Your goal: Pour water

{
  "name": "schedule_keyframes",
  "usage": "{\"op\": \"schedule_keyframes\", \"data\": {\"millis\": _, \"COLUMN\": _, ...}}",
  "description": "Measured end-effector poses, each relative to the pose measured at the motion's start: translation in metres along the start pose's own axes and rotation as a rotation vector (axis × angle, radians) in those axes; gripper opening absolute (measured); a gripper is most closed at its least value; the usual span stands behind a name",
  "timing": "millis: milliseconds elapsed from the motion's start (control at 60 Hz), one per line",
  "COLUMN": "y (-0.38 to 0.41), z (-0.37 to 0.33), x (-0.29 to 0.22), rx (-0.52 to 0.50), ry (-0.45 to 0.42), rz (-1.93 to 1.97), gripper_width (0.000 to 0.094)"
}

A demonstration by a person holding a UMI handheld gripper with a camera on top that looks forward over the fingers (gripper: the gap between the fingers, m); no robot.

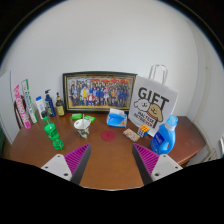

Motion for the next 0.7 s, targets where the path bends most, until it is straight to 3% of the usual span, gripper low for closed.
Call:
{"op": "schedule_keyframes", "data": {"millis": 200, "y": 0.020, "z": 0.005, "x": 0.010, "rx": -0.034, "ry": 0.009, "rz": -0.004, "gripper_width": 0.0849}}
{"op": "schedule_keyframes", "data": {"millis": 400, "y": 0.096, "z": 0.011, "x": 0.027, "rx": -0.148, "ry": 0.011, "rz": -0.039, "gripper_width": 0.0854}}
{"op": "schedule_keyframes", "data": {"millis": 567, "y": 0.184, "z": 0.030, "x": 0.036, "rx": -0.232, "ry": -0.045, "rz": -0.048, "gripper_width": 0.0850}}
{"op": "schedule_keyframes", "data": {"millis": 700, "y": 0.246, "z": 0.064, "x": 0.040, "rx": -0.241, "ry": -0.095, "rz": -0.026, "gripper_width": 0.0858}}
Point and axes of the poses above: the point between the fingertips, and its own axes, seen from behind it with the camera up: y to the left, x down, z forward, the way the camera looks, the point moved 8 cm from there along -z, backward, against the way the camera looks, and after that the axes turned 4 degrees about x, right-handed, at the moved point
